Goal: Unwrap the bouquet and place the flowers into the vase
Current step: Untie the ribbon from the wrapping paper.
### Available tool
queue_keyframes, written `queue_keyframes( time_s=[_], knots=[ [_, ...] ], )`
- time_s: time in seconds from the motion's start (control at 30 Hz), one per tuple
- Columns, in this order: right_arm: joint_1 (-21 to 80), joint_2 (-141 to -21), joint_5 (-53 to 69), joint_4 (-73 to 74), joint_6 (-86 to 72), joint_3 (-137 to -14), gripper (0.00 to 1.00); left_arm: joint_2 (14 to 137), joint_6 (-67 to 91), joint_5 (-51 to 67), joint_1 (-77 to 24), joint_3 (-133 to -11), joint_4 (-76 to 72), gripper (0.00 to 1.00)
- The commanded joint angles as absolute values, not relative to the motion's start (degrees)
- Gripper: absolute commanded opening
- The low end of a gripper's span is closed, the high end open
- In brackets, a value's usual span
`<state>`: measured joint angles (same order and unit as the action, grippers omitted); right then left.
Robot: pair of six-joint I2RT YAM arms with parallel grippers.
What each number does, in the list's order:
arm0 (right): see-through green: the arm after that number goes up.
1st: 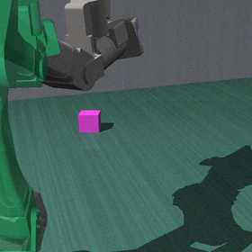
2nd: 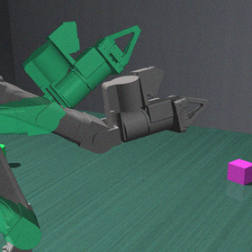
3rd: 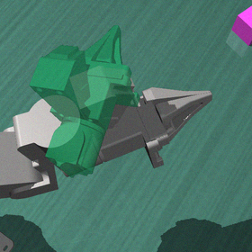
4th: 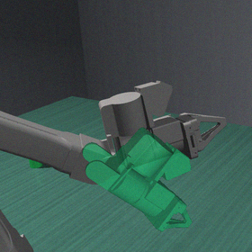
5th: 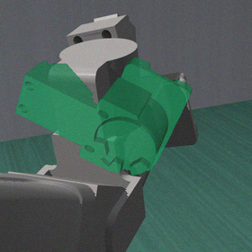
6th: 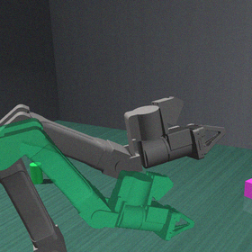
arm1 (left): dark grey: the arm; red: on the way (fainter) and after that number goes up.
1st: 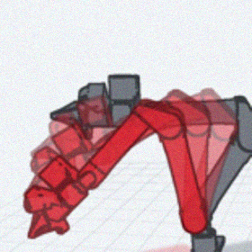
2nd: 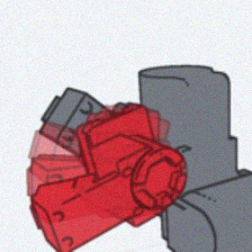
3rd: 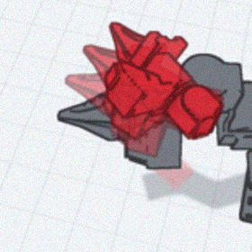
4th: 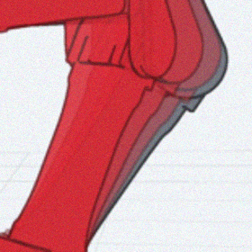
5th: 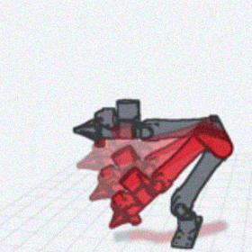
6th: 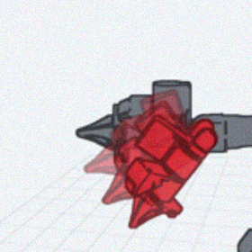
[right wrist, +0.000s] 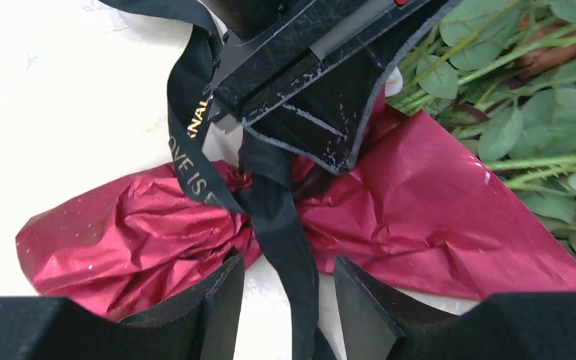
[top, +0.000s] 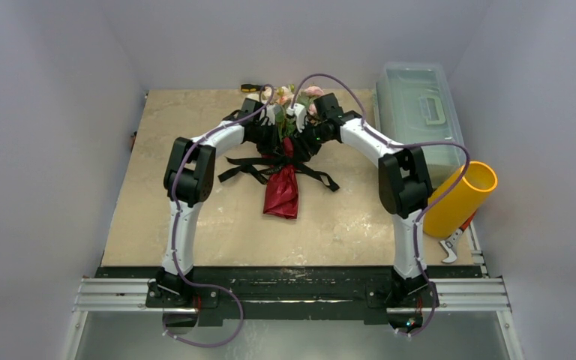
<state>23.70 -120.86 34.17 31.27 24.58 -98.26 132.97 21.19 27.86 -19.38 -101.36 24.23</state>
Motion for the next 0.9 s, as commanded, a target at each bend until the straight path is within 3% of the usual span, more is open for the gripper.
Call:
queue_keyframes(
  time_s=[0.0,0.2,0.37,0.87],
  knots=[
    [24.7,-123.47,35.59,27.6,20.91,-101.2,0.52,138.32,14.98,12.76,-16.61,-98.16,31.99,0.0],
    [24.97,-124.53,34.86,27.26,23.16,-99.37,0.41,138.08,14.95,12.6,-16.7,-97.98,31.99,0.0],
    [24.53,-120.78,35.05,28.64,24.55,-96.97,0.02,137.99,14.94,12.42,-16.7,-97.51,31.9,0.0],
    [11.09,-106.41,26.23,40.29,30.42,-87.94,0.0,138.07,14.88,12.12,-16.52,-97.02,31.79,0.0]
  ],
)
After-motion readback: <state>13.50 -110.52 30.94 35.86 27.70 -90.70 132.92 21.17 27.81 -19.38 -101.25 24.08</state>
